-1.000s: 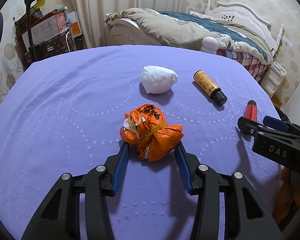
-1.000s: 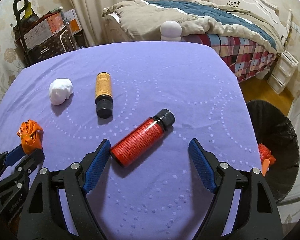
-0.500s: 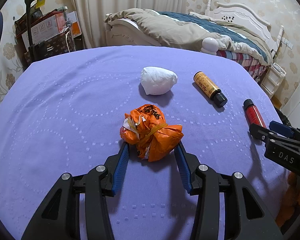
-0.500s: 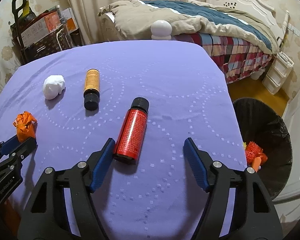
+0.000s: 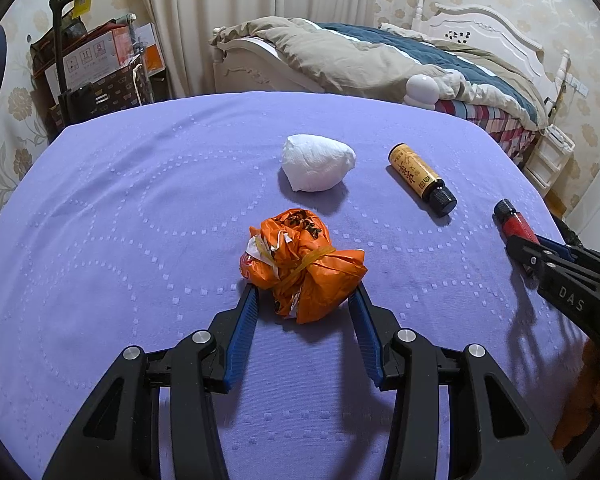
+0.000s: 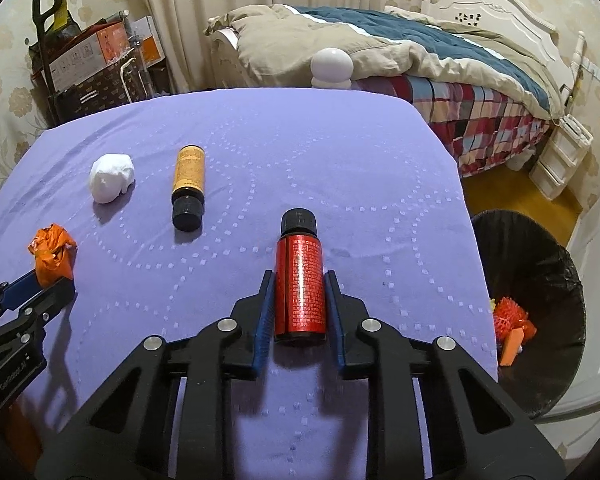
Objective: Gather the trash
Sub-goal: 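Grasp the red bottle with the right tool while the left tool holds the wrapper, then carry the wrapper and red bottle over the black bin and open both tools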
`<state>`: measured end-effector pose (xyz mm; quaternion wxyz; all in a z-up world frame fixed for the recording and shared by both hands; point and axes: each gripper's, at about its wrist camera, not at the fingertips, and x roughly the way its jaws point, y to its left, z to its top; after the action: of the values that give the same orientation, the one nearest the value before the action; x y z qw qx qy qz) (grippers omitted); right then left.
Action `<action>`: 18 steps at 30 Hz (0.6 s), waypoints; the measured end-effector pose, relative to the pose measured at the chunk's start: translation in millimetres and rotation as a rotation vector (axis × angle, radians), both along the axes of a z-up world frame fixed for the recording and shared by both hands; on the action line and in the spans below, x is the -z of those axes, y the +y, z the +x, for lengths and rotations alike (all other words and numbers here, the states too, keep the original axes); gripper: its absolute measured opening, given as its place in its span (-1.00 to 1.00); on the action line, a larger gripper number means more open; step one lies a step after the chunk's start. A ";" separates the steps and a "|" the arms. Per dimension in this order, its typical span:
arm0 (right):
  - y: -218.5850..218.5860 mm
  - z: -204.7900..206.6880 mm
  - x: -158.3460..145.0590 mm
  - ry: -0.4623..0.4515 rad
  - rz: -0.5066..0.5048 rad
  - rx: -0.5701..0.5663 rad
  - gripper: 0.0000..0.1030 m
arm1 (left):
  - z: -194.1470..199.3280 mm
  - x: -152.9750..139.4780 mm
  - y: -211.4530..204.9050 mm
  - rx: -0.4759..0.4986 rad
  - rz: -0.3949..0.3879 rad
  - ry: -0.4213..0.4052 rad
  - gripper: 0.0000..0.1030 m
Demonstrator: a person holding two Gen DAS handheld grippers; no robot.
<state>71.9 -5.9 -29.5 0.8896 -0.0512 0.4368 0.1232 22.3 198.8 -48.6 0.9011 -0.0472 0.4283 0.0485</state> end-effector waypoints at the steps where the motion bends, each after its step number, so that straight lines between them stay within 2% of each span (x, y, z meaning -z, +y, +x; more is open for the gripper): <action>1: 0.1 -0.9 -0.1 -0.001 0.000 -0.002 -0.55 | 0.1 -0.3 -0.2 0.000 0.002 -0.001 -0.10; 8: -8.8 -13.1 -2.6 -0.006 0.024 -0.004 -0.55 | -2.5 -4.7 -5.3 0.001 0.011 -0.023 -0.10; 16: -34.1 -27.7 -9.3 -0.026 0.044 0.031 -0.55 | -7.7 -12.3 -32.7 0.046 -0.003 -0.056 -0.11; 17: -39.1 -30.1 -10.6 -0.032 0.043 0.039 -0.55 | -8.2 -13.4 -37.8 0.056 -0.002 -0.060 -0.14; 18: -42.9 -30.9 -11.5 -0.036 0.043 0.045 -0.55 | -8.5 -14.6 -43.6 0.068 -0.001 -0.064 -0.30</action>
<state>41.0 -48.8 -18.0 0.9007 -0.0244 0.4192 0.1113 13.7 155.2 -34.0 0.9154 -0.0343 0.4007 0.0160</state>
